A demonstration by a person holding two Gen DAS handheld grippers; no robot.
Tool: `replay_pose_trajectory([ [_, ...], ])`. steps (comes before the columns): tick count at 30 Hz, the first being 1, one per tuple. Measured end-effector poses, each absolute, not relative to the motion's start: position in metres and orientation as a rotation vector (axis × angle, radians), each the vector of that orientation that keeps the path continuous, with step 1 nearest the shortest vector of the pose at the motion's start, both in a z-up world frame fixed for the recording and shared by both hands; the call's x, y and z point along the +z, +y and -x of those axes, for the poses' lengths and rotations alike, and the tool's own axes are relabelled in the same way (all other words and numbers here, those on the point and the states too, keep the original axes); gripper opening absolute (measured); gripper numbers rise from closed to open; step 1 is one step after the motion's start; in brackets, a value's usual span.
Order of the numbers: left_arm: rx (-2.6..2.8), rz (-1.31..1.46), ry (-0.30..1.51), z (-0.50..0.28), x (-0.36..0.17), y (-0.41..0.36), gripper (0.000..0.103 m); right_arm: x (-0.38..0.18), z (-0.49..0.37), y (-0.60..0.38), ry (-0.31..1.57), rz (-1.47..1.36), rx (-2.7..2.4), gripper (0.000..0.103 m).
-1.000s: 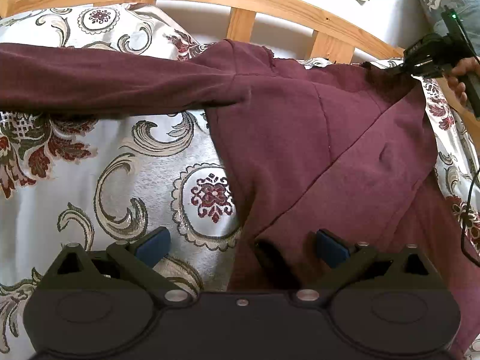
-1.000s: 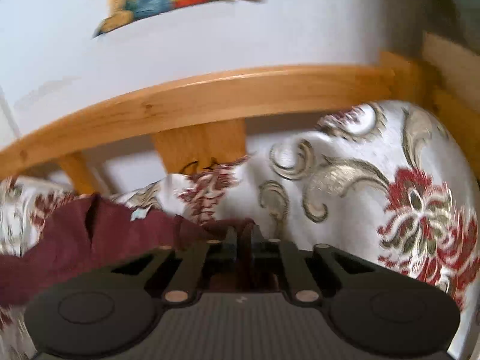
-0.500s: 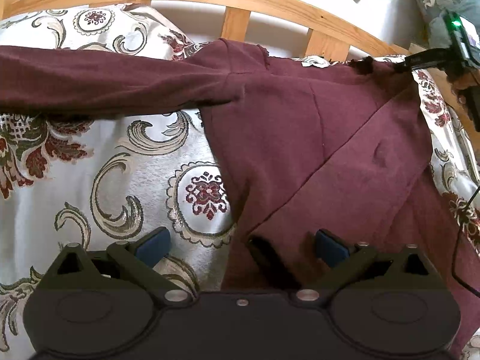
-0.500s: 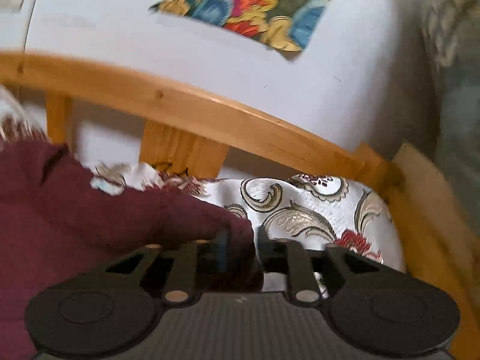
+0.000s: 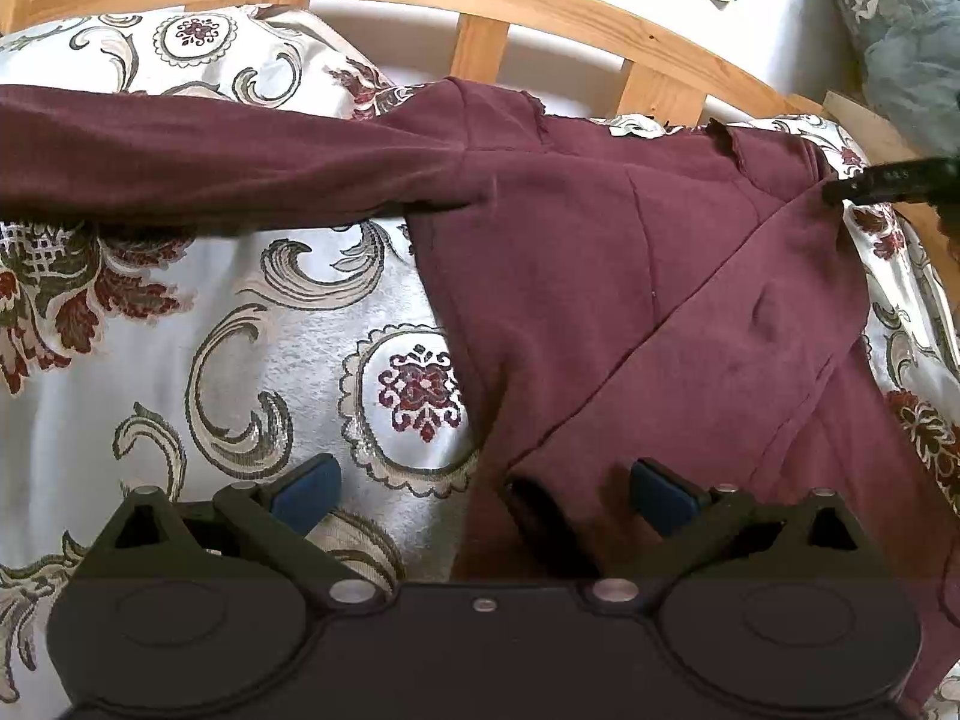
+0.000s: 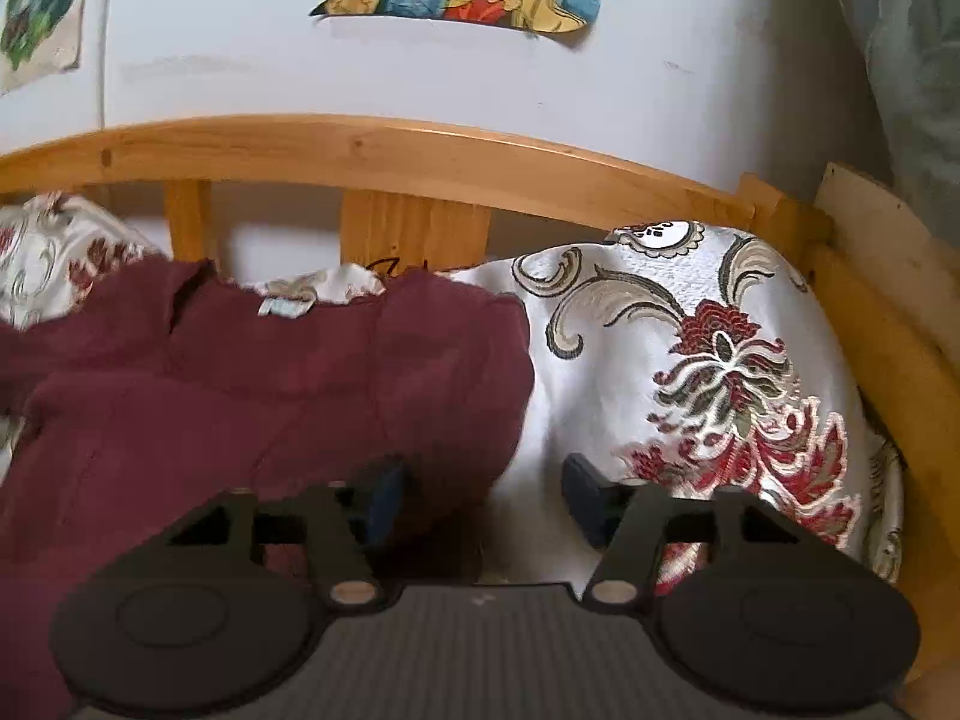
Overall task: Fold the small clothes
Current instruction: 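Open the right gripper to release the sleeve and withdraw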
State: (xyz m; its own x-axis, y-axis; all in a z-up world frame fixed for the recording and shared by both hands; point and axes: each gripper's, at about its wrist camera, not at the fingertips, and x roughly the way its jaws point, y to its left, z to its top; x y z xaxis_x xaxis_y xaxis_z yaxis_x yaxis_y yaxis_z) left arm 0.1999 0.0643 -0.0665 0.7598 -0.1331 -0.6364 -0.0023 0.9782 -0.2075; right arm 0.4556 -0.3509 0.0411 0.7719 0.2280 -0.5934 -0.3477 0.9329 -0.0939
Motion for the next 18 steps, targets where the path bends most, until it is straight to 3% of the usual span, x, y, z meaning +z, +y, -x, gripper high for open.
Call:
replay_pose_trajectory([
  [1, -0.075, 0.205, 0.705, -0.2, -0.066, 0.065, 0.102, 0.042, -0.46, -0.35, 0.625, 0.183, 0.309, 0.027],
  [2, -0.08, 0.21, 0.703, -0.2, -0.066, 0.065, 0.102, 0.042, -0.465, -0.349, 0.638, 0.162, 0.3, 0.015],
  [4, -0.083, 0.218, 0.704, -0.2, -0.066, 0.066, 0.102, 0.047, -0.47, -0.344, 0.637, 0.167, 0.245, 0.007],
  [7, -0.084, 0.223, 0.705, -0.2, -0.065, 0.067, 0.102, 0.058, -0.467, -0.339, 0.566, 0.246, 0.166, 0.005],
  [14, -0.079, 0.197, 0.707, -0.2, -0.067, 0.062, 0.102, 0.049, -0.481, -0.335, 0.595, 0.3, 0.134, 0.009],
  [17, -0.082, 0.202, 0.706, -0.2, -0.065, 0.062, 0.102, 0.047, -0.479, -0.335, 0.6, 0.279, 0.13, 0.032],
  [18, -0.081, 0.207, 0.703, -0.2, -0.064, 0.063, 0.102, 0.049, -0.476, -0.336, 0.598, 0.263, 0.132, 0.044],
])
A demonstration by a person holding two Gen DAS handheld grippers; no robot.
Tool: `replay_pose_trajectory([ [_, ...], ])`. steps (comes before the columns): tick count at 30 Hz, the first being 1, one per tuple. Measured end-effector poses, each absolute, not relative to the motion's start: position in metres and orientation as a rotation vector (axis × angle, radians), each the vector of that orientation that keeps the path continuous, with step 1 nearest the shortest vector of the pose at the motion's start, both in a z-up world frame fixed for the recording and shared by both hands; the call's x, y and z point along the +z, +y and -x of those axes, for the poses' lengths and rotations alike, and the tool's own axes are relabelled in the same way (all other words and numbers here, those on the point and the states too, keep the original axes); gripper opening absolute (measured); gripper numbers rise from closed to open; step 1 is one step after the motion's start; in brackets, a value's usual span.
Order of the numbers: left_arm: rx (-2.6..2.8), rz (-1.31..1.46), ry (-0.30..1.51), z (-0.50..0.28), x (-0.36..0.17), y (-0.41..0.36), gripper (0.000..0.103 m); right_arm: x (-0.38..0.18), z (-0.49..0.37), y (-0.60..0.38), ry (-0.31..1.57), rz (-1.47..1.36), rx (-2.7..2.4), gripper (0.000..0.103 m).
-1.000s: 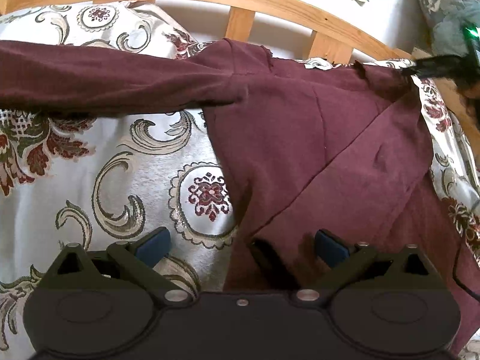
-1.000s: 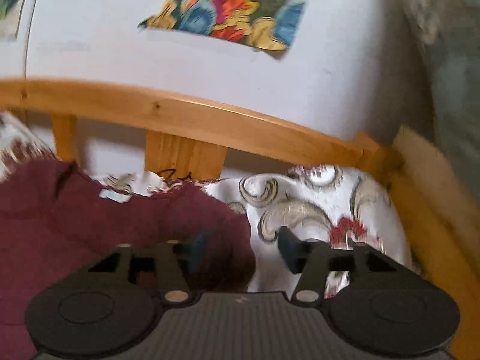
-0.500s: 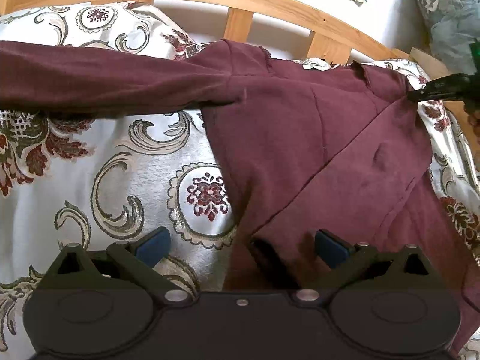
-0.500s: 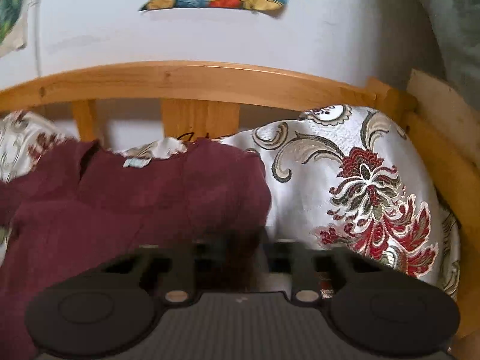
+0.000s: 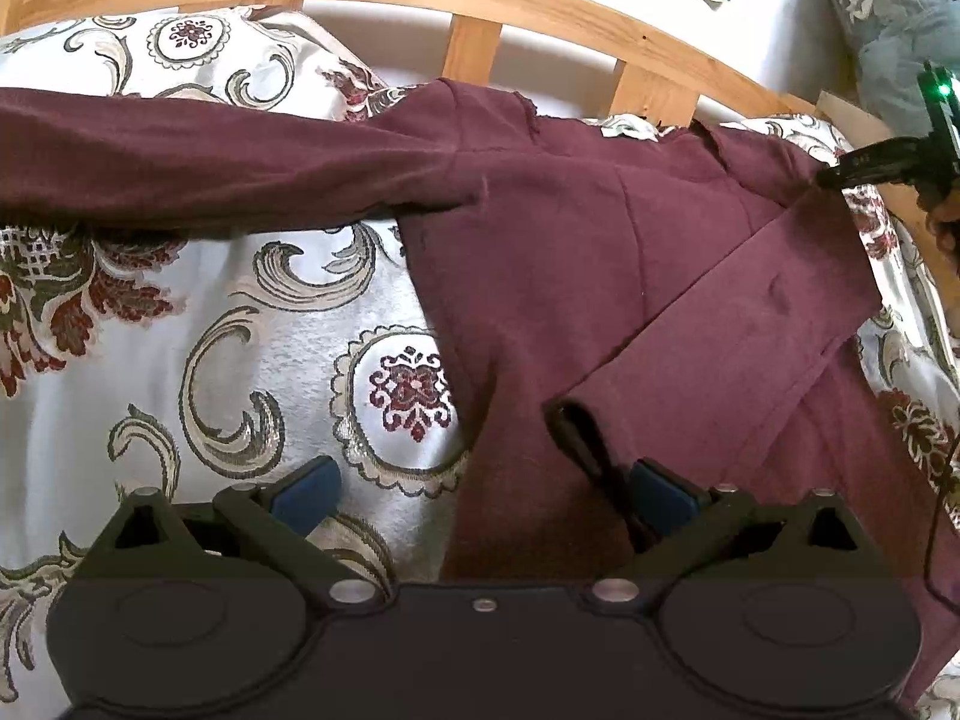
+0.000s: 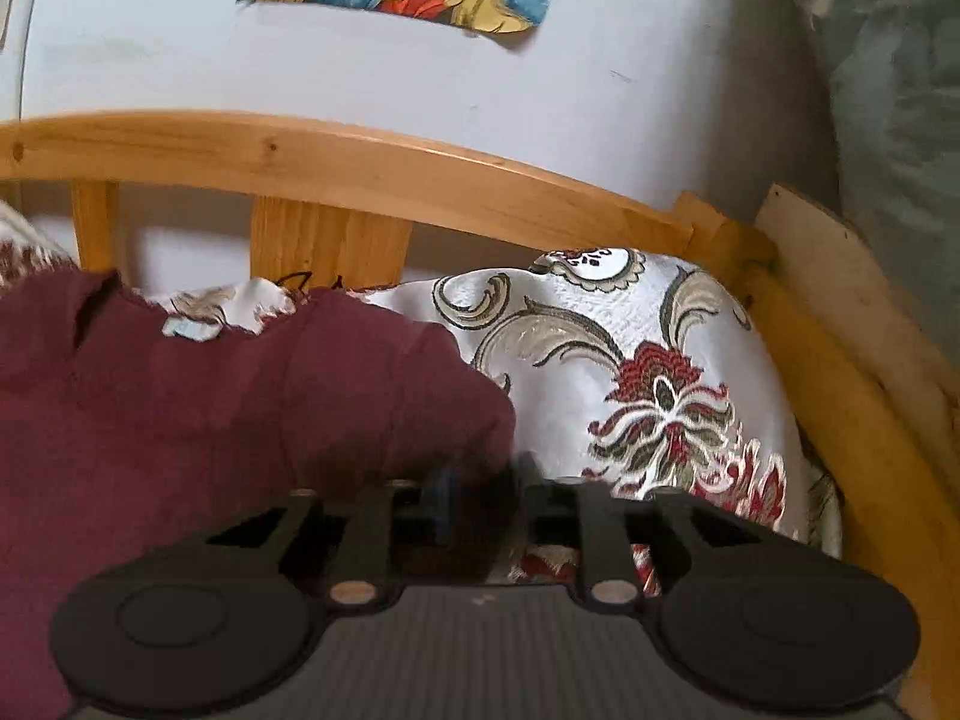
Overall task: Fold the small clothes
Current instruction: 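Open the right gripper to release the sleeve and withdraw, then grasp the other sleeve cuff with the left gripper and lift it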
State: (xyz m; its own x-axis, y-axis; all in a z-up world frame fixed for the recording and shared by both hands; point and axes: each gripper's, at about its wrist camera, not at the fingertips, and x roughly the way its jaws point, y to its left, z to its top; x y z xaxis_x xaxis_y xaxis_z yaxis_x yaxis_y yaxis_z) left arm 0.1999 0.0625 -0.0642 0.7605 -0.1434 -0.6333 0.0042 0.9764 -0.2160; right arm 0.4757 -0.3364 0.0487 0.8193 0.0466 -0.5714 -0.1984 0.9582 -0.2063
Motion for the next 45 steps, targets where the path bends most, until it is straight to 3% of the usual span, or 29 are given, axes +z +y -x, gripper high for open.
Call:
replay_pose_trajectory([
  [1, -0.077, 0.213, 0.702, -0.2, -0.063, 0.063, 0.102, 0.05, -0.471, -0.337, 0.589, 0.261, 0.135, 0.053],
  [5, -0.041, 0.241, 0.695, -0.199, -0.056, 0.066, 0.102, 0.058, -0.446, -0.338, 0.565, 0.238, 0.163, 0.065],
  [10, 0.04, 0.215, 0.643, -0.195, -0.034, 0.071, 0.102, 0.065, -0.399, -0.33, 0.528, 0.15, 0.248, 0.091],
  [13, 0.158, 0.176, 0.604, -0.193, -0.017, 0.081, 0.102, 0.058, -0.366, -0.321, 0.516, 0.06, 0.311, 0.101],
  [23, 0.585, 0.294, 0.45, -0.138, 0.036, 0.183, 0.102, 0.007, -0.269, -0.272, 0.567, -0.119, 0.565, 0.103],
  [34, 0.749, 0.71, 0.277, -0.122, 0.024, 0.284, 0.097, 0.01, -0.21, -0.247, 0.526, -0.007, 0.684, 0.103],
  [37, 0.77, 0.731, 0.245, -0.128, 0.026, 0.288, 0.075, 0.007, -0.201, -0.249, 0.523, 0.011, 0.682, 0.103],
  [39, 0.838, 0.713, 0.25, -0.135, 0.027, 0.294, 0.037, 0.004, -0.197, -0.253, 0.53, 0.011, 0.681, 0.103],
  [41, 0.868, 0.707, 0.239, -0.135, 0.029, 0.294, 0.024, 0.001, -0.195, -0.257, 0.537, 0.008, 0.676, 0.103],
  [42, 0.874, 0.702, 0.218, -0.132, 0.032, 0.293, 0.01, 0.0, -0.194, -0.258, 0.54, 0.005, 0.676, 0.103],
  [45, 0.875, 0.623, 0.153, -0.133, 0.048, 0.279, 0.008, 0.0, -0.193, -0.263, 0.539, 0.013, 0.677, 0.103],
])
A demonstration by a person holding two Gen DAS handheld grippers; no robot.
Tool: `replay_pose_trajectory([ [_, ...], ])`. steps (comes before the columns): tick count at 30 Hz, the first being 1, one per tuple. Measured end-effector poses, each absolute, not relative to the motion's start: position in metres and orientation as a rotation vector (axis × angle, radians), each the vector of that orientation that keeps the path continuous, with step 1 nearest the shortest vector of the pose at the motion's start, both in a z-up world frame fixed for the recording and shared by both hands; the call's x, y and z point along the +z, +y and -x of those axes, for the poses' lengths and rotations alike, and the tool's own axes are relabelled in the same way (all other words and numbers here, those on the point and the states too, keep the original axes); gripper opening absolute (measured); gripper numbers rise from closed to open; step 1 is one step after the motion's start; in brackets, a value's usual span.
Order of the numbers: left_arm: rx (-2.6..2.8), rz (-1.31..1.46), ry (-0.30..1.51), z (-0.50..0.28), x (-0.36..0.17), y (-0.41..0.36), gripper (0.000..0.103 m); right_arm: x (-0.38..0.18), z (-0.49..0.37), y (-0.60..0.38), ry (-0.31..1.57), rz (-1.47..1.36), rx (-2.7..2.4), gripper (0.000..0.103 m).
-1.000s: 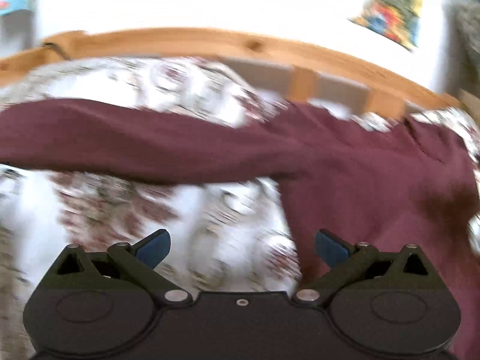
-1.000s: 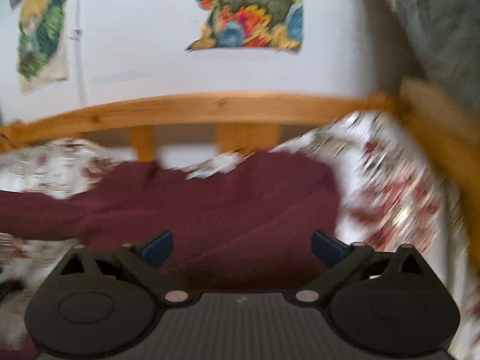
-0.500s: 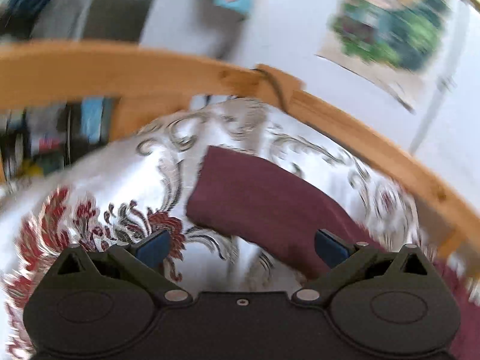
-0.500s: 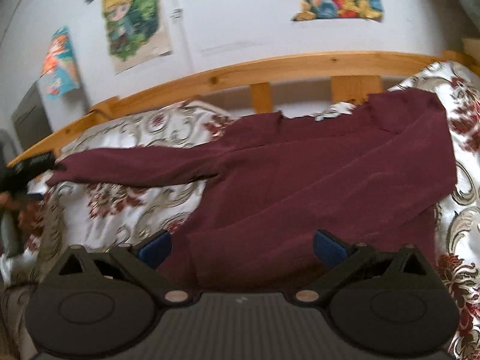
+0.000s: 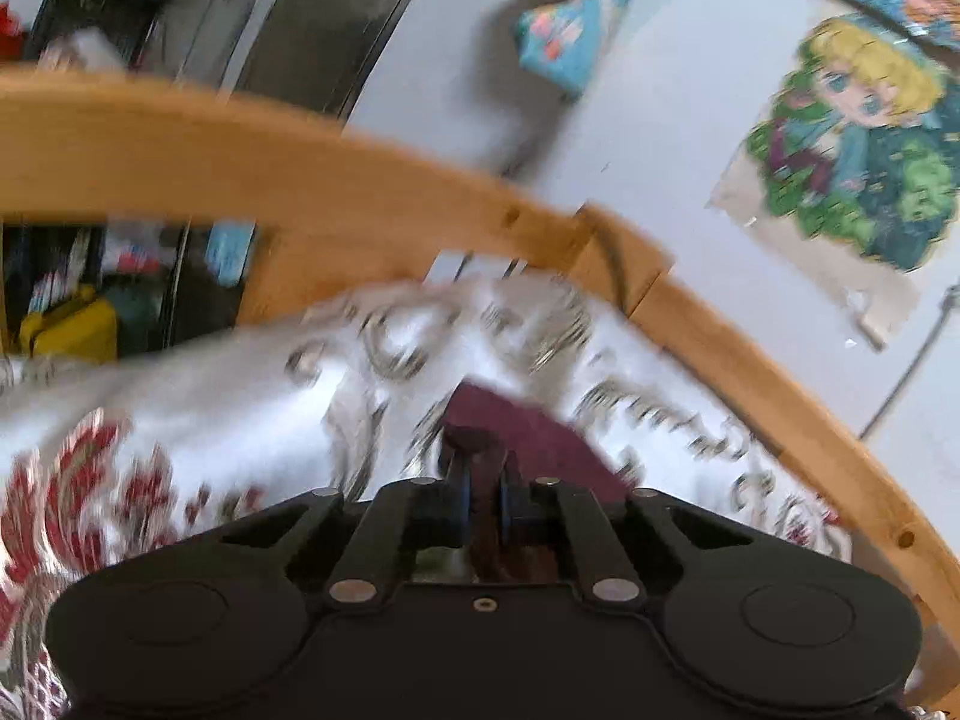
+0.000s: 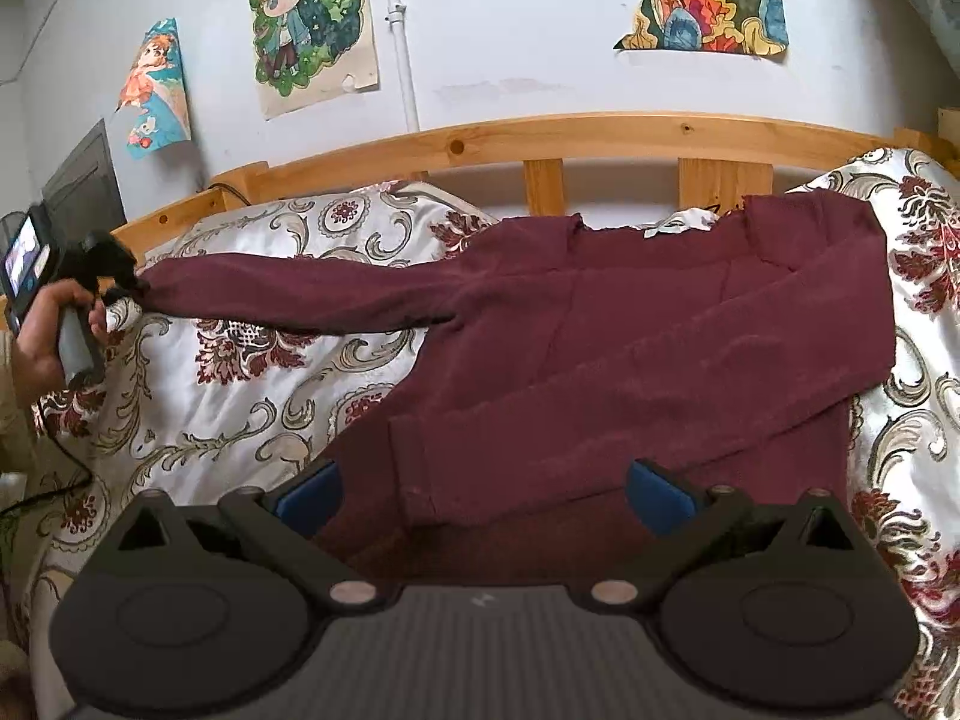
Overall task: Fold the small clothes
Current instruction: 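Grasp the other sleeve cuff with the left gripper and lift it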
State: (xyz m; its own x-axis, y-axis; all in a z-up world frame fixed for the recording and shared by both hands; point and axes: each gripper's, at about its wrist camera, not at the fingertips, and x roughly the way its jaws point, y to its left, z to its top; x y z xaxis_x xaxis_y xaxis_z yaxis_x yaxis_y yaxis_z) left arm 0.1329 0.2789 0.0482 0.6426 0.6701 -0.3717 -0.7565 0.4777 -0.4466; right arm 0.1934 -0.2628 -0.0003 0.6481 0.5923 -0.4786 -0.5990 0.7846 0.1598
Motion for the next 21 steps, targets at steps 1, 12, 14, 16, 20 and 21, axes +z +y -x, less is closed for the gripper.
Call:
replay_pose_trajectory([
  [1, 0.859, 0.589, 0.126, -0.134, 0.056, 0.273, 0.008, 0.0, -0.193, -0.264, 0.535, 0.02, 0.673, 0.103],
  [12, 0.123, 0.212, -0.025, -0.173, 0.151, 0.158, 0.008, 0.003, -0.195, -0.291, 0.518, -0.023, 0.64, 0.103],
  [14, -0.017, 0.185, -0.013, -0.184, 0.158, 0.133, 0.008, 0.002, -0.193, -0.296, 0.52, -0.024, 0.638, 0.103],
  [16, -0.144, 0.136, 0.003, -0.193, 0.163, 0.101, 0.008, 0.0, -0.192, -0.302, 0.523, -0.02, 0.634, 0.103],
  [20, -0.34, 0.071, 0.065, -0.211, 0.15, 0.033, 0.008, -0.005, -0.186, -0.314, 0.542, 0.01, 0.622, 0.103],
  [21, -0.385, 0.057, 0.086, -0.215, 0.144, 0.016, 0.008, -0.006, -0.184, -0.317, 0.546, 0.016, 0.616, 0.103],
])
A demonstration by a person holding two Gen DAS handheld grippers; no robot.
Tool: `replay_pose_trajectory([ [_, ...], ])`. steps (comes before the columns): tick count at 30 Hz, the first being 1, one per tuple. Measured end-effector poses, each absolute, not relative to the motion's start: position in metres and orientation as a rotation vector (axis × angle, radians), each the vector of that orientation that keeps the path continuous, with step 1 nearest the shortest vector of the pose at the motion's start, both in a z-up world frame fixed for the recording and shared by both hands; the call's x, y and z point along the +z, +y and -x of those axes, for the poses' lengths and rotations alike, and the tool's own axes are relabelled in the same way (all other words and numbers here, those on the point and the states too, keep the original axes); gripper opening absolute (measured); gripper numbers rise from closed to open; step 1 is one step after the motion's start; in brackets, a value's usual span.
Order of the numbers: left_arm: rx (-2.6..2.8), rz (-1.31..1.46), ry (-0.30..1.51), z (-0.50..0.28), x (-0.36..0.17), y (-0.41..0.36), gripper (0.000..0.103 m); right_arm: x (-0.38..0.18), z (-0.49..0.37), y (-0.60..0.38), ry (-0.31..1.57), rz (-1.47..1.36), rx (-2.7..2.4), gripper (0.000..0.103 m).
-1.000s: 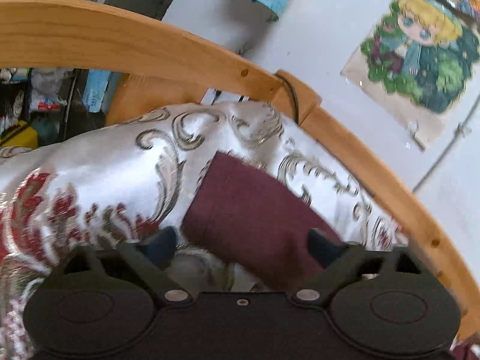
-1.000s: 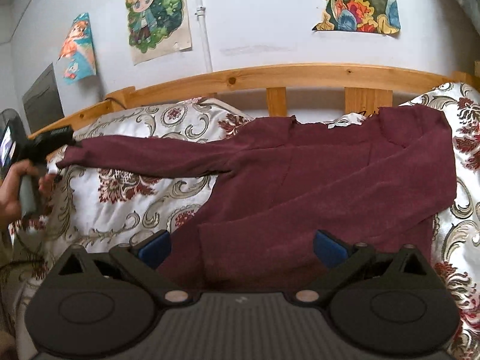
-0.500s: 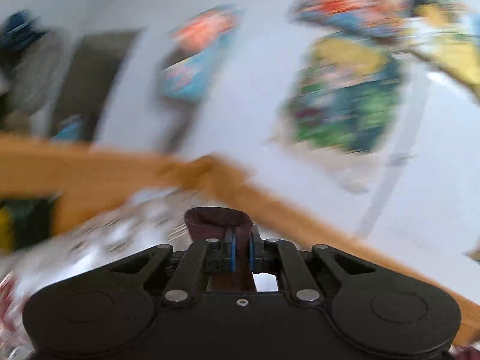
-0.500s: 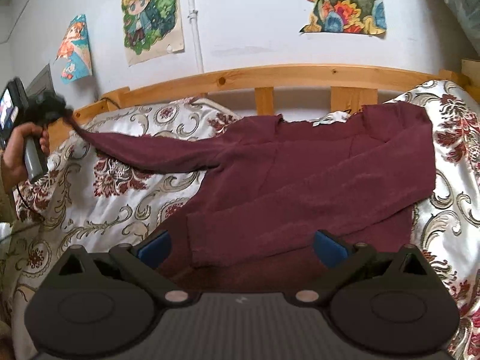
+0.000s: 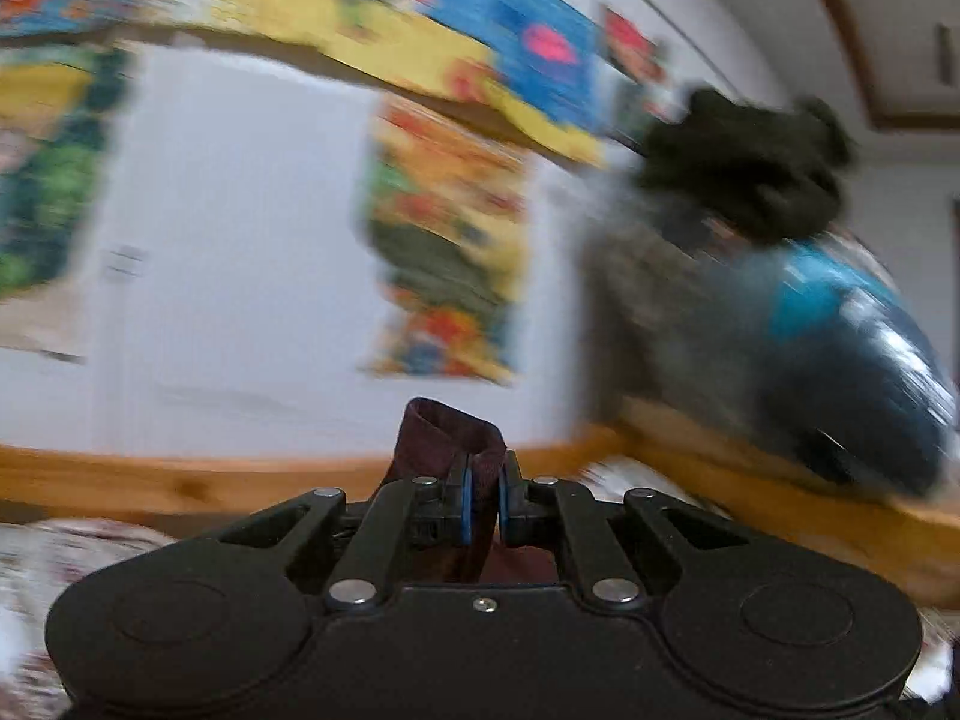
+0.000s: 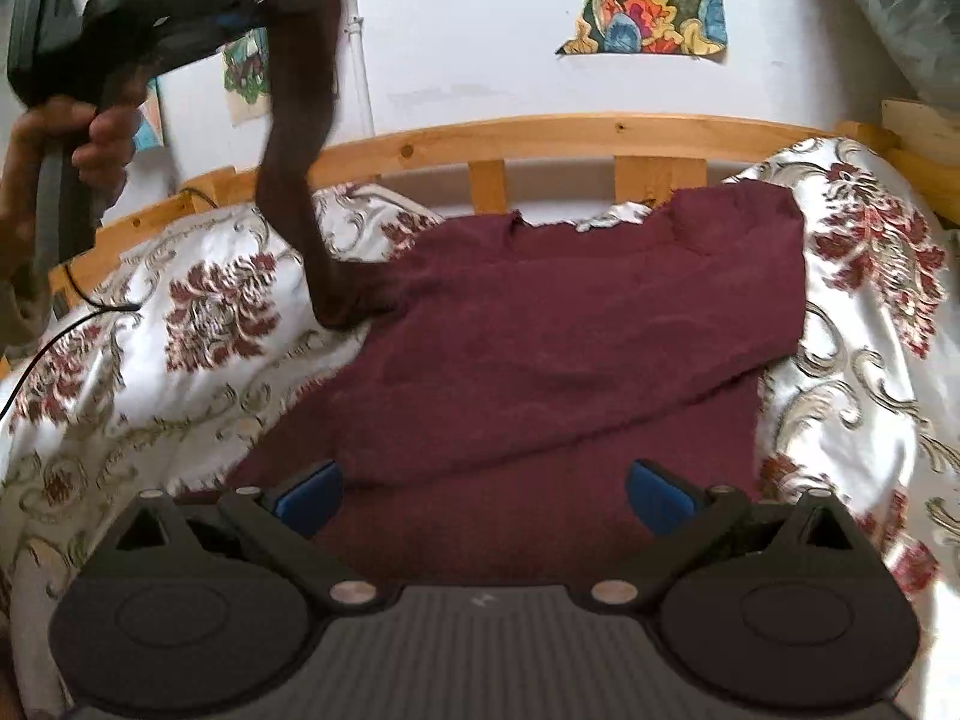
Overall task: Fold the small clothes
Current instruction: 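Grasp the other sleeve cuff with the left gripper and lift it, then lay the lifted sleeve across the shirt back and open the left gripper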
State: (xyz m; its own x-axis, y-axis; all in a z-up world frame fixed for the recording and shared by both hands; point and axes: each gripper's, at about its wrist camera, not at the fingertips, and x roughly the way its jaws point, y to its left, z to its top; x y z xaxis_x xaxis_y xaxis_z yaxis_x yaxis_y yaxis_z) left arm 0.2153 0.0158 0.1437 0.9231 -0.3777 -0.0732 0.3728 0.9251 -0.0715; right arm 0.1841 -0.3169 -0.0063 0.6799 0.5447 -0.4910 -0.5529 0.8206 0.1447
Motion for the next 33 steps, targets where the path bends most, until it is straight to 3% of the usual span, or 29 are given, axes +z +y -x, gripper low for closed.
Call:
replay_pose_trajectory([
  [7, -0.568, 0.045, 0.294, -0.237, 0.072, -0.075, 0.008, -0.021, -0.172, -0.345, 0.607, 0.004, 0.568, 0.103],
  [14, -0.627, 0.046, 0.449, -0.247, 0.017, -0.111, 0.01, -0.036, -0.161, -0.363, 0.666, 0.008, 0.54, 0.103],
  [19, -0.624, 0.067, 0.508, -0.247, 0.005, -0.11, 0.029, -0.041, -0.162, -0.366, 0.686, 0.001, 0.533, 0.103],
  [21, -0.623, 0.074, 0.518, -0.247, 0.004, -0.106, 0.049, -0.043, -0.163, -0.366, 0.69, -0.006, 0.535, 0.103],
  [24, -0.607, 0.083, 0.506, -0.241, 0.008, -0.094, 0.068, -0.043, -0.166, -0.365, 0.693, -0.012, 0.539, 0.103],
  [33, -0.222, 0.065, 0.505, -0.238, 0.003, -0.008, 0.077, -0.036, -0.184, -0.358, 0.63, -0.023, 0.511, 0.103],
])
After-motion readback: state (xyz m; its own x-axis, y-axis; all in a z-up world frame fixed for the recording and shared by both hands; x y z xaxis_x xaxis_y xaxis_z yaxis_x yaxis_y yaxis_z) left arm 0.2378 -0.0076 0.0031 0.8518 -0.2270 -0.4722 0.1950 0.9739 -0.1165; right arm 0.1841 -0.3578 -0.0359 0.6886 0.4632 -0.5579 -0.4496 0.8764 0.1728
